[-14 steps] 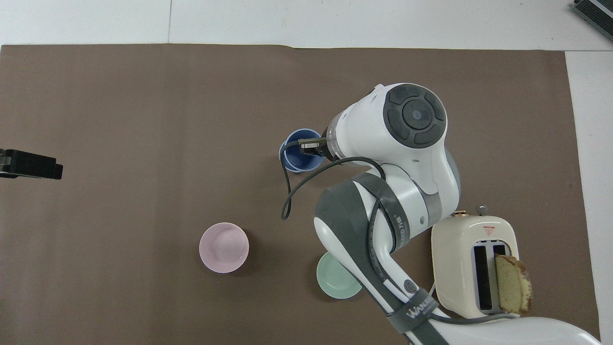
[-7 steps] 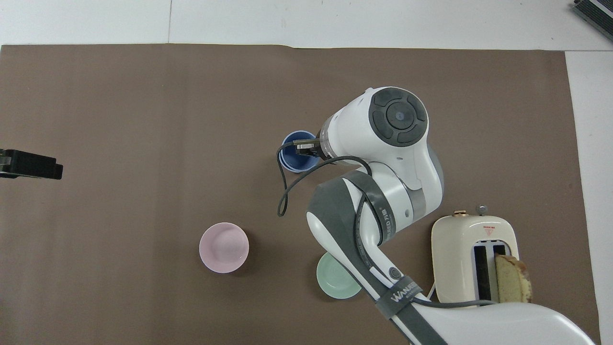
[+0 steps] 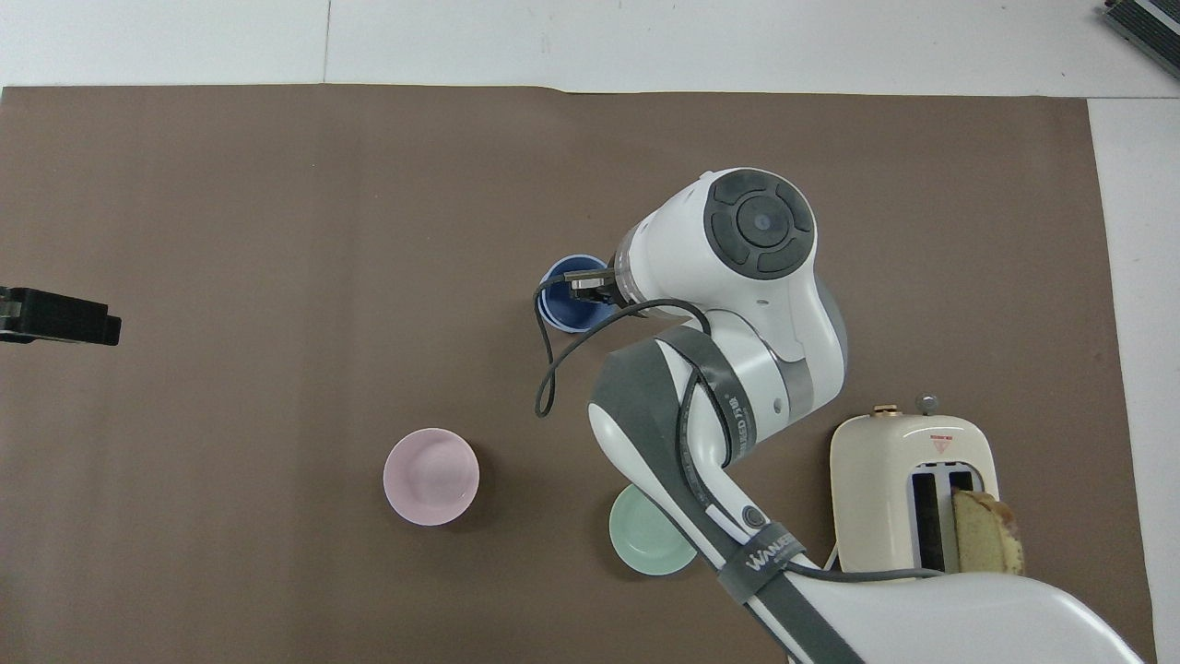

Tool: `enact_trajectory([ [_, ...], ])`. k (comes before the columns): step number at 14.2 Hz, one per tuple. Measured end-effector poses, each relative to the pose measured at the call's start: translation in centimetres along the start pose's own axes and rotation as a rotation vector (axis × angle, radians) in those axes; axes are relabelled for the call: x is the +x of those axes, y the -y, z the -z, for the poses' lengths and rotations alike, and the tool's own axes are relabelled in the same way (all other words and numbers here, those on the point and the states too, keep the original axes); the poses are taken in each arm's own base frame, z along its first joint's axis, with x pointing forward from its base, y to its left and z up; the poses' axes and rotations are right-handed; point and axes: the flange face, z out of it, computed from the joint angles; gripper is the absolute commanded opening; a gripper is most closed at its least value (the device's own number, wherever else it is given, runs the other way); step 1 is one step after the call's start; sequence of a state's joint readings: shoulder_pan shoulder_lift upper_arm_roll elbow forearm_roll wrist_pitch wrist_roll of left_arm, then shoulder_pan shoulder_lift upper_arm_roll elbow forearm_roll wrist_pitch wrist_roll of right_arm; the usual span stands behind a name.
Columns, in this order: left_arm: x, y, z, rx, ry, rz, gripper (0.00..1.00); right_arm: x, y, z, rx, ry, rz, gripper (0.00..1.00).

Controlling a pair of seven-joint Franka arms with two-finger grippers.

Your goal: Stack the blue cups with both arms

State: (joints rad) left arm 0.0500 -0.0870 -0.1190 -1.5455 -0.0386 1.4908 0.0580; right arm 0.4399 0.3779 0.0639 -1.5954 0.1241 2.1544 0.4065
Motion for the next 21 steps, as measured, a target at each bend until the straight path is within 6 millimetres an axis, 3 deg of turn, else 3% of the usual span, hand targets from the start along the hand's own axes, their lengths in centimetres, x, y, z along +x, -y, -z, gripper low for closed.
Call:
enact_trajectory([
  [3, 0.0, 0.0, 0.0, 0.0, 0.0, 0.0, 1.0, 0.2, -0.2, -1.6, -0.001, 0.002, -0.001, 0.0],
  [5, 0.0, 0.0, 0.0, 0.0, 0.0, 0.0, 1.0, 0.3, -0.2, -2.1, -0.003, 0.006, -0.002, 0.54],
  [8, 0.0, 0.0, 0.0, 0.0, 0.0, 0.0, 1.0, 0.3, -0.2, -2.1, -0.003, 0.006, -0.002, 0.82],
  [9, 0.0, 0.0, 0.0, 0.0, 0.0, 0.0, 1.0, 0.3, -0.2, -2.1, -0.003, 0.005, -0.002, 1.0],
  [16, 0.0, 0.0, 0.0, 0.0, 0.0, 0.0, 1.0, 1.0, -1.0, -1.5, -0.002, -0.015, -0.015, 1.0],
  [18, 0.0, 0.0, 0.0, 0.0, 0.0, 0.0, 1.0, 2.5, -2.9, 0.5, -0.001, -0.054, -0.047, 1.0],
  [21, 0.0, 0.0, 0.0, 0.0, 0.0, 0.0, 1.0, 4.0, -6.3, 5.1, -0.01, -0.096, -0.082, 1.0],
])
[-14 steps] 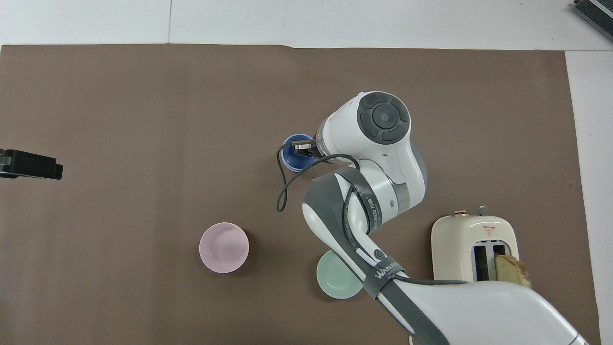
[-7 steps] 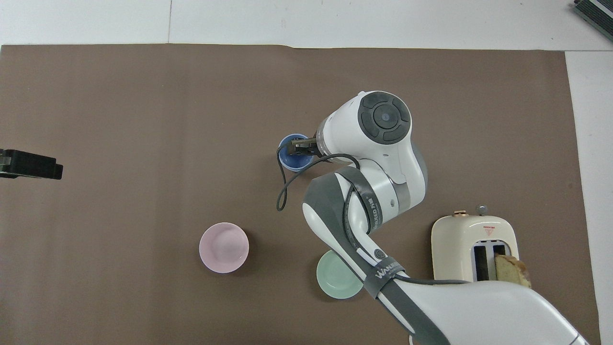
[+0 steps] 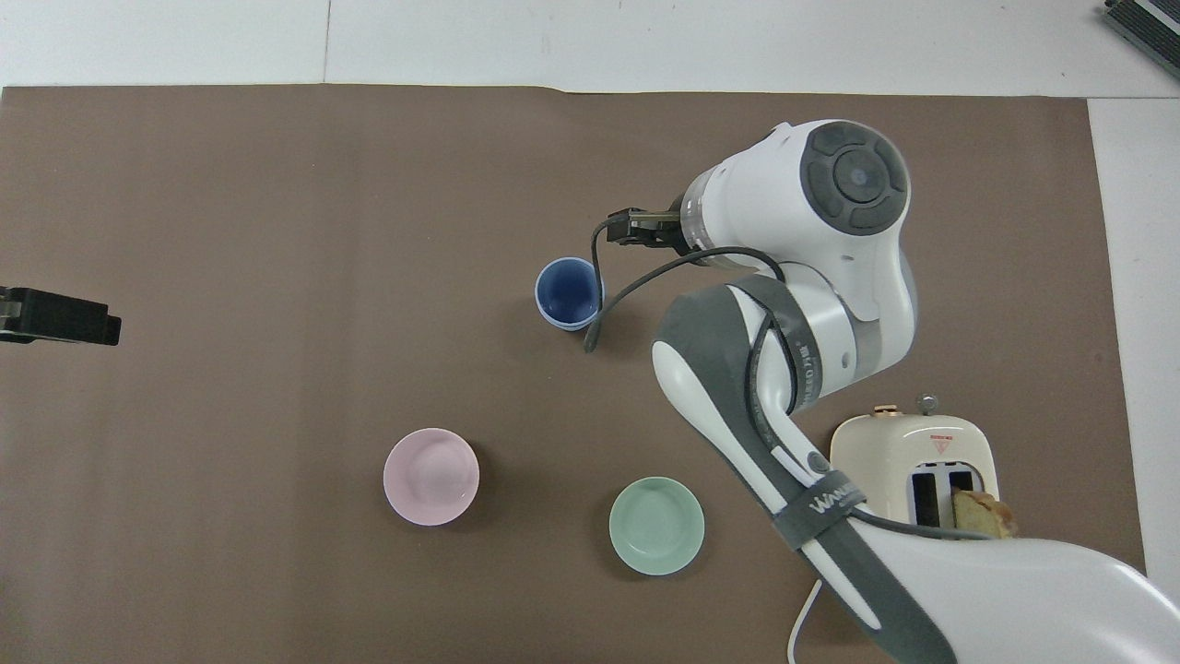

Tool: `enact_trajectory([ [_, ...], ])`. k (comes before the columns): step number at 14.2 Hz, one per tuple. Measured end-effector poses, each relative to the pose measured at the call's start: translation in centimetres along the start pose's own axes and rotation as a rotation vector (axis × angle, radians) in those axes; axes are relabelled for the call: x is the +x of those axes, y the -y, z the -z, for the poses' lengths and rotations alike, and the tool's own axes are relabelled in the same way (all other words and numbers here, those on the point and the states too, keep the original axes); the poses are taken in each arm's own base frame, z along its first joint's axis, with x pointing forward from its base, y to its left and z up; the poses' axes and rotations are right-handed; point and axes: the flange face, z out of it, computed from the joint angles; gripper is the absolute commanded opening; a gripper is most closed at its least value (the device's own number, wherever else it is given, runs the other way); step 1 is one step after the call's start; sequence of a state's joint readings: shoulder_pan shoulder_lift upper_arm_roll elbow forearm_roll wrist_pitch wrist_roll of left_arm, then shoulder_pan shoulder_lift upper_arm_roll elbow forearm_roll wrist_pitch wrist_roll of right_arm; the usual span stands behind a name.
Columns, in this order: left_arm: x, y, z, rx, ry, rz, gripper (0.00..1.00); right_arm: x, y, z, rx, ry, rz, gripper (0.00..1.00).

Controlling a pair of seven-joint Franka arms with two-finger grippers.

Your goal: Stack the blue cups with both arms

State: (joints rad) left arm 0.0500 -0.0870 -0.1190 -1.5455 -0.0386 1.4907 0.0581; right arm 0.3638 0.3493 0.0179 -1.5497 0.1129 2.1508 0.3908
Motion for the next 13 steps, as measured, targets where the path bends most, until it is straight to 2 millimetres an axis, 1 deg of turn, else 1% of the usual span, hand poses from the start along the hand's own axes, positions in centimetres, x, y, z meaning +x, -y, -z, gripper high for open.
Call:
enact_trajectory([
  [1, 0.0, 0.0, 0.0, 0.0, 0.0, 0.0, 1.0, 0.1, -0.6, 1.1, -0.01, 0.001, 0.0, 1.0],
  [4, 0.0, 0.0, 0.0, 0.0, 0.0, 0.0, 1.0, 0.6, -1.5, 4.6, -0.029, 0.005, -0.005, 1.0],
  [6, 0.0, 0.0, 0.0, 0.0, 0.0, 0.0, 1.0, 1.1, -3.0, 6.7, -0.037, 0.004, -0.017, 1.0],
  [7, 0.0, 0.0, 0.0, 0.0, 0.0, 0.0, 1.0, 1.2, -4.1, 7.8, -0.045, 0.011, -0.009, 1.0],
  [9, 0.0, 0.0, 0.0, 0.0, 0.0, 0.0, 1.0, 1.6, -7.2, 9.7, -0.065, 0.04, 0.017, 1.0],
  [11, 0.0, 0.0, 0.0, 0.0, 0.001, 0.0, 1.0, 2.0, -9.9, 11.8, -0.097, 0.053, 0.052, 1.0],
  [13, -0.1, 0.0, 0.0, 0.0, 0.006, 0.001, 1.0, 1.7, -11.8, 15.0, -0.147, 0.046, 0.095, 1.0],
])
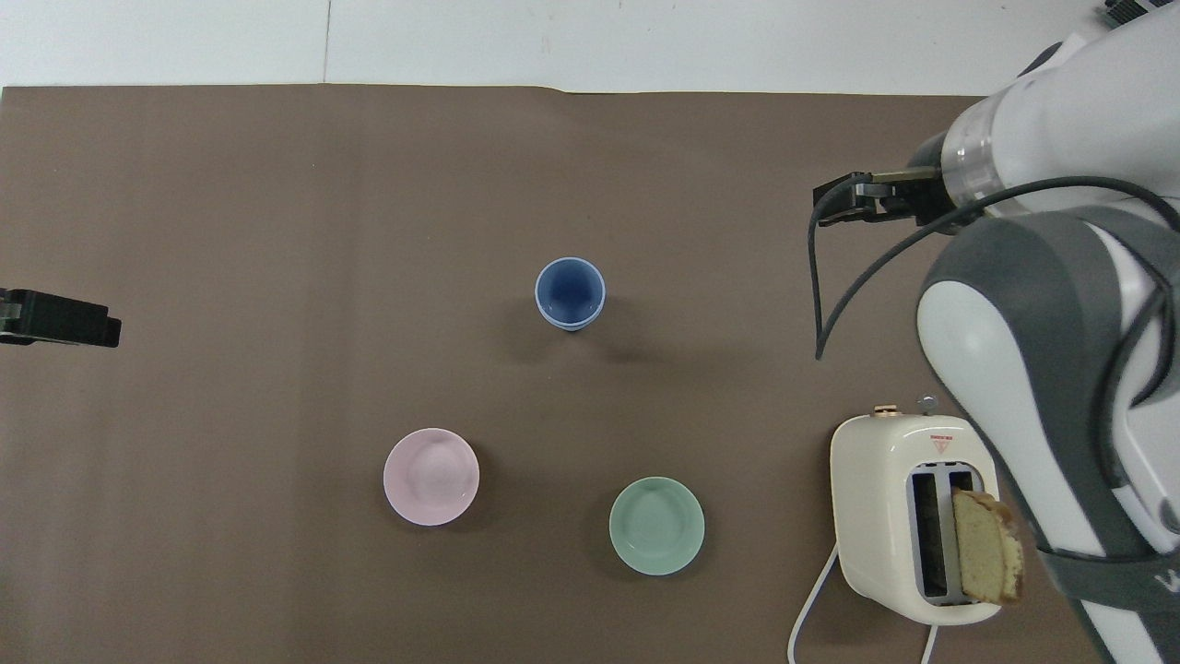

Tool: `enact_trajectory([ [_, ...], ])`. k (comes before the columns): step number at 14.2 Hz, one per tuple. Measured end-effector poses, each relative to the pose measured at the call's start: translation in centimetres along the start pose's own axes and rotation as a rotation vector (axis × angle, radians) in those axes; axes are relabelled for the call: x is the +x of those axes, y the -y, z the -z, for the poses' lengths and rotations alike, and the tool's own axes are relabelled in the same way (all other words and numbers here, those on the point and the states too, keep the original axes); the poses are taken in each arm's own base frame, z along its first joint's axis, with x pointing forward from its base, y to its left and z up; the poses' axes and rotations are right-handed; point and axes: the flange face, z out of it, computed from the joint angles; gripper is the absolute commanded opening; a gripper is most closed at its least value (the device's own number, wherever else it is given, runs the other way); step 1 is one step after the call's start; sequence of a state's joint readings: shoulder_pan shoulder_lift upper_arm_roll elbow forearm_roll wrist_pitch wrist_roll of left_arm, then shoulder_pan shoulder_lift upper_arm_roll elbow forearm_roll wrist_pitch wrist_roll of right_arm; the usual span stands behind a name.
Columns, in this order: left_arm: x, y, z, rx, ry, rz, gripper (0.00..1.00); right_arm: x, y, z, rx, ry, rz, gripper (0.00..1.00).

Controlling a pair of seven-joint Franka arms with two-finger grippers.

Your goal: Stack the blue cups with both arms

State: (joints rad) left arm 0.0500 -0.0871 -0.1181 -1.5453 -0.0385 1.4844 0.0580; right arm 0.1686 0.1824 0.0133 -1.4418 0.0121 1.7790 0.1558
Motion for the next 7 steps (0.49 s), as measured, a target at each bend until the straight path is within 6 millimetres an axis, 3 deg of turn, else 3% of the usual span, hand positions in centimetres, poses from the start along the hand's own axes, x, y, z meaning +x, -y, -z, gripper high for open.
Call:
enact_trajectory([
  [4, -0.1, 0.2, 0.0, 0.0, 0.005, 0.004, 1.0, -2.4, -3.0, 4.6, -0.053, 0.021, 0.049, 1.0],
  [7, -0.1, 0.5, -0.1, 0.0, 0.006, 0.036, 1.0, -3.0, -4.7, 5.3, -0.075, 0.04, 0.026, 1.0],
])
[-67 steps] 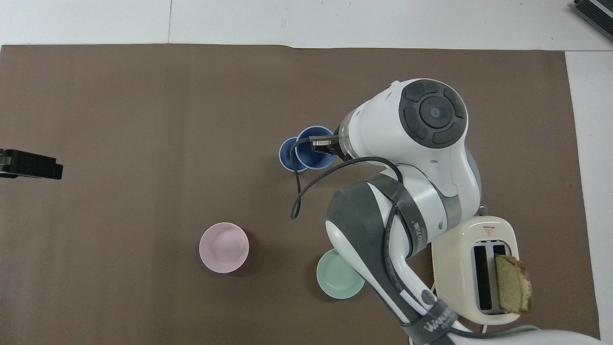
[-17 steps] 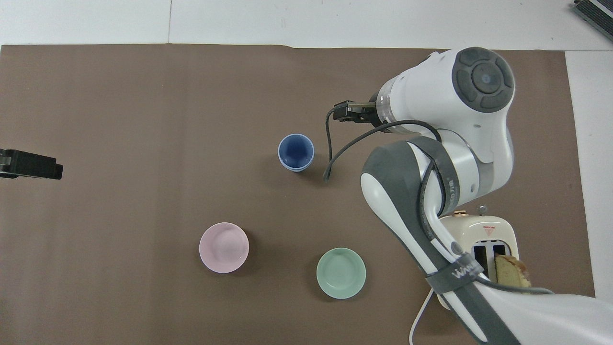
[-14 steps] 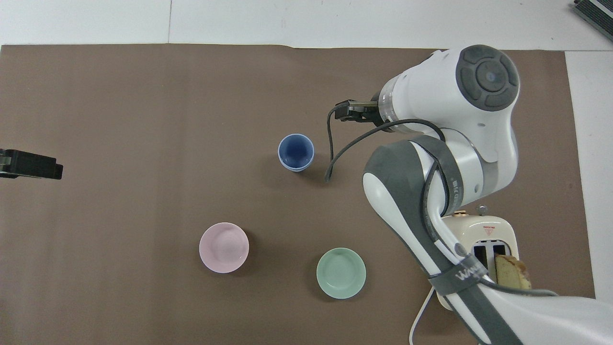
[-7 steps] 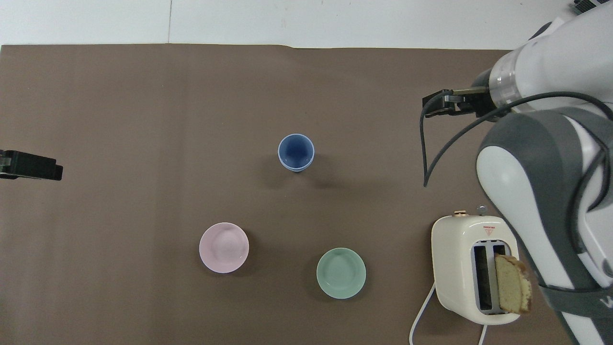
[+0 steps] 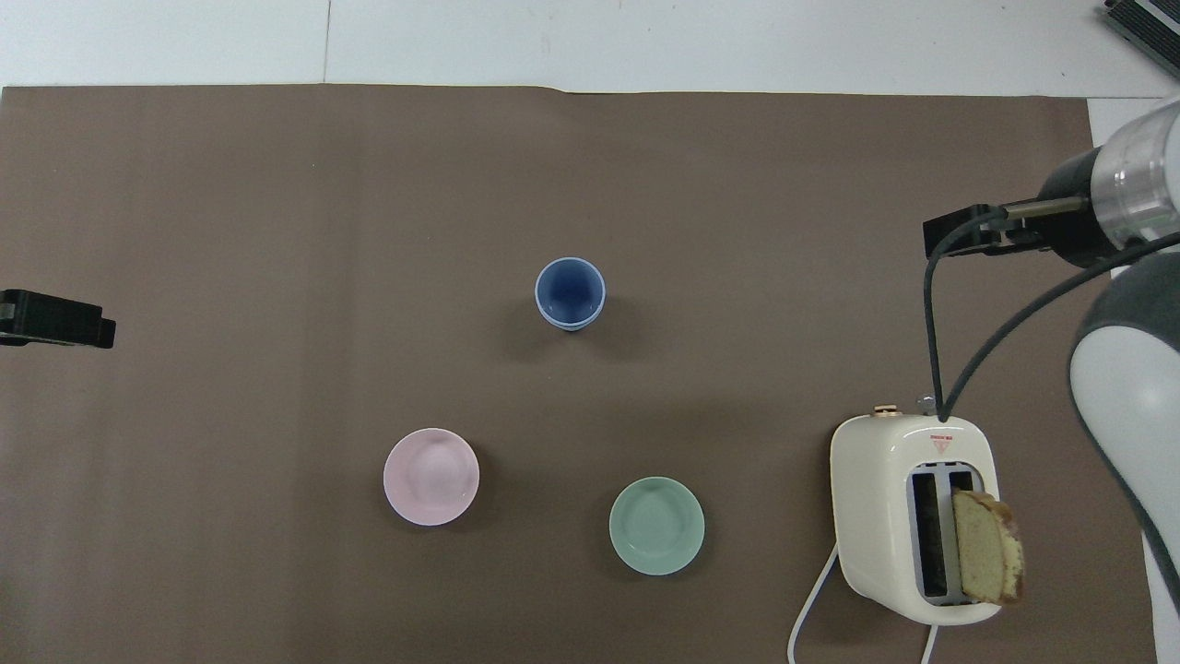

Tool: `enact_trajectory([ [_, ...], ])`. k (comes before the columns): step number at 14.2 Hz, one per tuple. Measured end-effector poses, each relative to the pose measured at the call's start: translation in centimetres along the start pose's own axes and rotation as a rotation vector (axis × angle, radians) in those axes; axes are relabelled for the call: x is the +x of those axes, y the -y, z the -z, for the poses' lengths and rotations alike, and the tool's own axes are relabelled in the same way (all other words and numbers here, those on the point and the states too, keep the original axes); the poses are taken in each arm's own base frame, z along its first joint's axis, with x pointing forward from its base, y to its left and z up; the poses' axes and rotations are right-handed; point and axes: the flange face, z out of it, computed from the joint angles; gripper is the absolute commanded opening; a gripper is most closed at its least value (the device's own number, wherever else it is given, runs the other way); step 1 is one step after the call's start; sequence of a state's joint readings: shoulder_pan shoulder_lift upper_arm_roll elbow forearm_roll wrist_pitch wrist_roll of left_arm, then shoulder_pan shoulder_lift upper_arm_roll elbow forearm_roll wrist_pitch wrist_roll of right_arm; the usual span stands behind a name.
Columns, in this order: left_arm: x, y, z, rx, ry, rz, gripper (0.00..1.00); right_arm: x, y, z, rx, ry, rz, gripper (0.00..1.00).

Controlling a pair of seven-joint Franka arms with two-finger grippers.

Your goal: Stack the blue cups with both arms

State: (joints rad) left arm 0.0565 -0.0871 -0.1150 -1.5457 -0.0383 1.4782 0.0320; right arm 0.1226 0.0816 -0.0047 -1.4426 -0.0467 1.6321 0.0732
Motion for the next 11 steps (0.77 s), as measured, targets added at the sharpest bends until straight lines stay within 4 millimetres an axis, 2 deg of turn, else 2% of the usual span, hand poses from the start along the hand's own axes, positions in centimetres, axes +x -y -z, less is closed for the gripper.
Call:
enact_trajectory([
  [5, 0.0, -0.3, -0.2, 0.0, 0.006, 0.008, 1.0, -0.7, -4.0, -0.5, -0.01, 0.053, -0.065, 1.0],
  [11, 0.0, -0.2, -0.2, 0.0, 0.006, 0.0, 1.0, -0.7, -3.9, -0.6, -0.008, 0.057, -0.064, 1.0],
])
